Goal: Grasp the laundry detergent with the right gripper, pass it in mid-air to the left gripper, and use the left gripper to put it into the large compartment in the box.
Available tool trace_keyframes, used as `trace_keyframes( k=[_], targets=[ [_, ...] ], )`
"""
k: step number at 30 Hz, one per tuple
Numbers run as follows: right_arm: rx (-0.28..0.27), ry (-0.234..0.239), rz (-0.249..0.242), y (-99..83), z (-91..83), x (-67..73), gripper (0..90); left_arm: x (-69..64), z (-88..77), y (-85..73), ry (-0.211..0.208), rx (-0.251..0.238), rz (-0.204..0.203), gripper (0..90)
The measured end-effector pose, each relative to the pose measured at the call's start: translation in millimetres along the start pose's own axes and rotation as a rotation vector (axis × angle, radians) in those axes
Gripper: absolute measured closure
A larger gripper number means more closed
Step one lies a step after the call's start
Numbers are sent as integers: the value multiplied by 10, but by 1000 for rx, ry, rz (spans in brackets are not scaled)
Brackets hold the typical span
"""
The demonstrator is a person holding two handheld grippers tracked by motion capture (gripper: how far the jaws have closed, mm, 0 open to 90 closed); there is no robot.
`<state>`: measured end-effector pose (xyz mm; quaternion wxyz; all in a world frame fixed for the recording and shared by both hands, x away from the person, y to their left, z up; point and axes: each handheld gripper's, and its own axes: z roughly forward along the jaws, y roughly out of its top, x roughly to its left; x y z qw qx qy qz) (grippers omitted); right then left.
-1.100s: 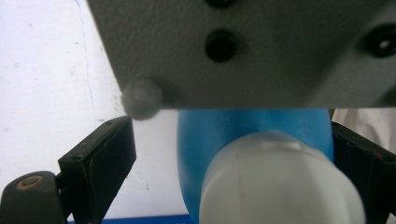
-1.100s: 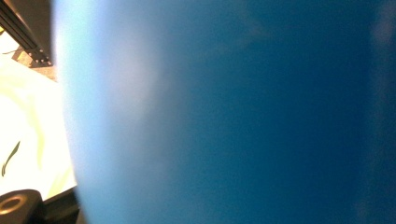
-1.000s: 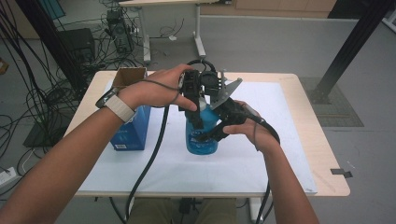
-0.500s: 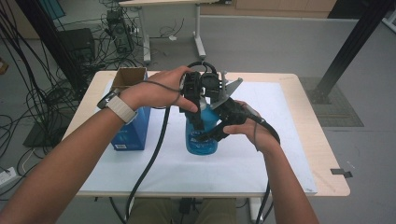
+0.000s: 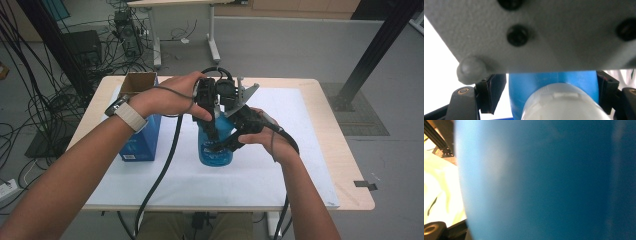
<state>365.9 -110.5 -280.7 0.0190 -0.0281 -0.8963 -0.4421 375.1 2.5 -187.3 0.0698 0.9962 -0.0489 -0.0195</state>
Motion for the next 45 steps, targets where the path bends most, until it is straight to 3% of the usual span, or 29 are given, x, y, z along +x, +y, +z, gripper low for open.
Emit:
trace_keyframes(
  k=[6,7,12,15,19,45],
  targets=[
    [-7,17,14,3,-7,13,434,-9,2,-9,-15,-10,2,320],
    [-8,1,0,1,2,2,434,-8,4,-12,-19,-13,3,336],
    [-2,16,30,5,-2,20,434,-21,14,-23,-16,-13,7,372],
    [-7,18,6,0,7,7,435,-24,15,-27,-18,-12,4,375],
    [-2,20,26,2,8,22,435,-29,18,-28,-13,-13,6,377],
    [6,15,21,-16,24,29,435,-35,45,-42,-15,-18,5,379]
  ],
)
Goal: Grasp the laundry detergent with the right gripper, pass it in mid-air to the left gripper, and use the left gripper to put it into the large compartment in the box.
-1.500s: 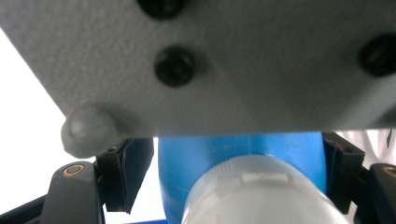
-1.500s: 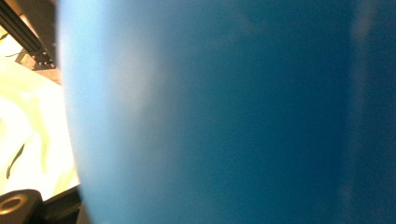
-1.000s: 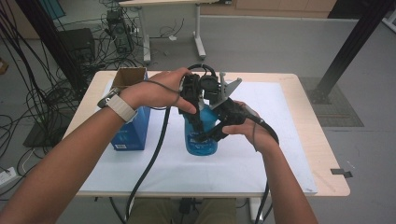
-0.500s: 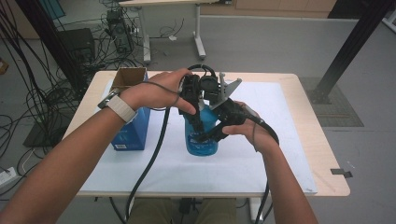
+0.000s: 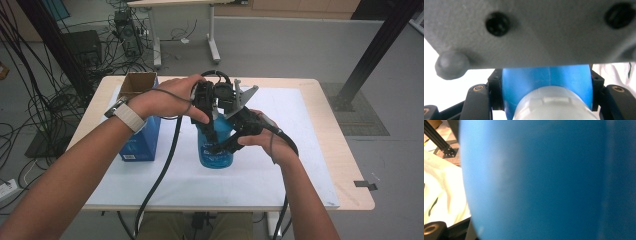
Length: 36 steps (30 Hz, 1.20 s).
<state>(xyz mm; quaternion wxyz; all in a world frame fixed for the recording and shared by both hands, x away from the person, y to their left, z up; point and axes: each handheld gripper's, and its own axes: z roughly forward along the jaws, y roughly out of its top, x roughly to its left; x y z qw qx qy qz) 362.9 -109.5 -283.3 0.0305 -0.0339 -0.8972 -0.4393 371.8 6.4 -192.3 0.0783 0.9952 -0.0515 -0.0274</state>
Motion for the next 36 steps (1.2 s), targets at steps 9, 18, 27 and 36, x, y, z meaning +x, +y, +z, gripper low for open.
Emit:
trace_keyframes(
  k=[9,18,27,36],
  targets=[
    [6,2,-6,24,-1,-2,435,-4,-11,-21,3,-8,1,378],
    [11,-3,-4,35,1,9,435,-14,-13,-28,4,-15,1,378],
    [19,-4,-6,48,5,6,435,-13,-15,-48,4,-24,-2,378],
    [22,-4,-10,61,20,3,435,-17,-19,-67,6,-23,-3,378]
  ],
)
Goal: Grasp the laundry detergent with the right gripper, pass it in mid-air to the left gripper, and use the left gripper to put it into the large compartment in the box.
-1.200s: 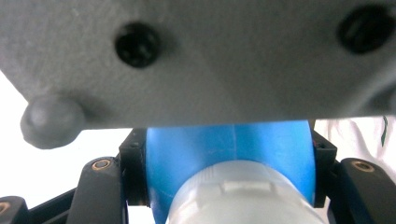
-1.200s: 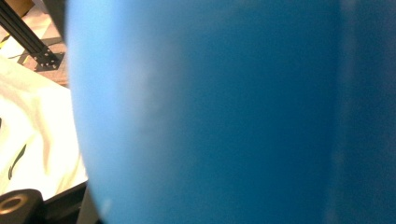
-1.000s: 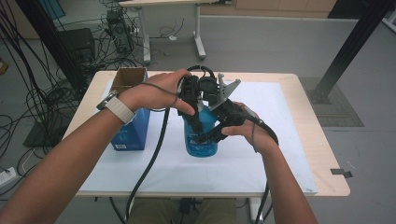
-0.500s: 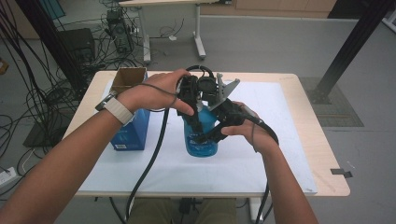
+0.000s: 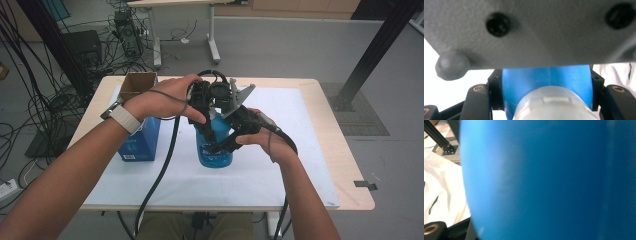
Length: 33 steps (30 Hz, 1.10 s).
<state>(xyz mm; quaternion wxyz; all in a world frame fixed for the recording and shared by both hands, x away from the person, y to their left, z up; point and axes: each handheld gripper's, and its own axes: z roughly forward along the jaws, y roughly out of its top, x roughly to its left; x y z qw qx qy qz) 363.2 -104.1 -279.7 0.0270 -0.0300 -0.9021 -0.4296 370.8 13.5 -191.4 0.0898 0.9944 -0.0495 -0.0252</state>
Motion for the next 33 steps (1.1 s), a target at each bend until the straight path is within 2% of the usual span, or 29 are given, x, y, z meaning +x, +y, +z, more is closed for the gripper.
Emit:
trace_keyframes(
  k=[33],
  targets=[
    [8,1,-21,18,5,0,434,-19,-4,-24,7,-12,-7,377]
  ],
)
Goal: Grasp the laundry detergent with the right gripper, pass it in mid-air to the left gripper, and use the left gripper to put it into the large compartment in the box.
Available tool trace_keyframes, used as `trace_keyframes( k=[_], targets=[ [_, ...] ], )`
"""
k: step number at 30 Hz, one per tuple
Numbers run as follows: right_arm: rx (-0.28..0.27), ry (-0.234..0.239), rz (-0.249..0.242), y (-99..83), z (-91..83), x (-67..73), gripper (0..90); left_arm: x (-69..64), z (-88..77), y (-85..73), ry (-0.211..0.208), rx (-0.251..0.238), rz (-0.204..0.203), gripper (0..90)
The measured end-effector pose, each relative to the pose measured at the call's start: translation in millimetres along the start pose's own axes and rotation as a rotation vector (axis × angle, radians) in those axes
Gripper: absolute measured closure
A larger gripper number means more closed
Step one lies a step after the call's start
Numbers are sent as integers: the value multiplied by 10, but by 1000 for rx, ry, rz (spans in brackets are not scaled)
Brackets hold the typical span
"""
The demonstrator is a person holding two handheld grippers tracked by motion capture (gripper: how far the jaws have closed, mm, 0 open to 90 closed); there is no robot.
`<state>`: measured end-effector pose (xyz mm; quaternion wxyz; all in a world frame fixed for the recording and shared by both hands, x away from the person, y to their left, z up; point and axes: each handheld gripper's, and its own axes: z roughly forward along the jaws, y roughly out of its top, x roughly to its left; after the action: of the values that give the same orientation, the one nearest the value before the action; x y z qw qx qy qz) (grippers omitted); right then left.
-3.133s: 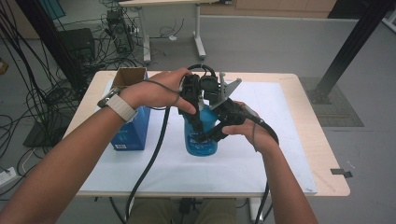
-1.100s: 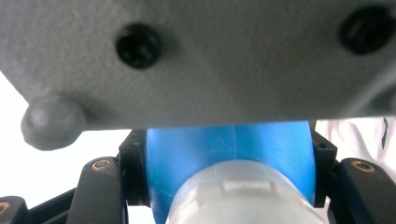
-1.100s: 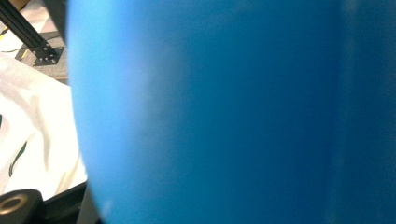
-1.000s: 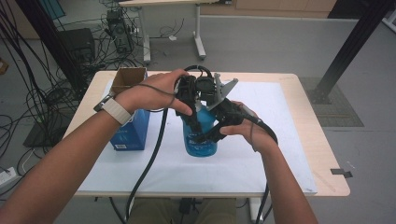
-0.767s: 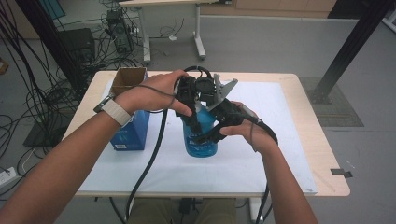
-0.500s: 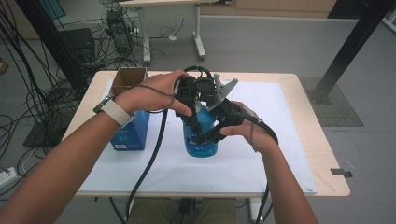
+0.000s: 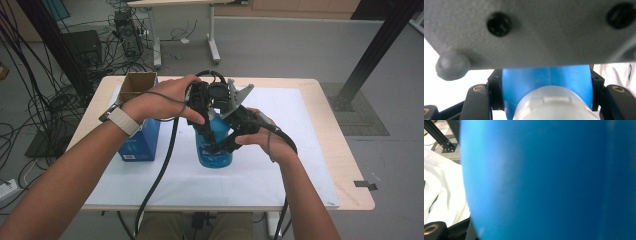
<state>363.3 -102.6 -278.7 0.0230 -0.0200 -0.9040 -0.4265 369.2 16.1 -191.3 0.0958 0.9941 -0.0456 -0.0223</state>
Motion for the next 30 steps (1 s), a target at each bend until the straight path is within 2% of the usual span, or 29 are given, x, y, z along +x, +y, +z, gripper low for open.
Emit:
trace_keyframes(
  k=[30],
  targets=[
    [6,0,-12,33,-9,4,434,-23,-23,-16,7,-14,-9,378]
  ],
)
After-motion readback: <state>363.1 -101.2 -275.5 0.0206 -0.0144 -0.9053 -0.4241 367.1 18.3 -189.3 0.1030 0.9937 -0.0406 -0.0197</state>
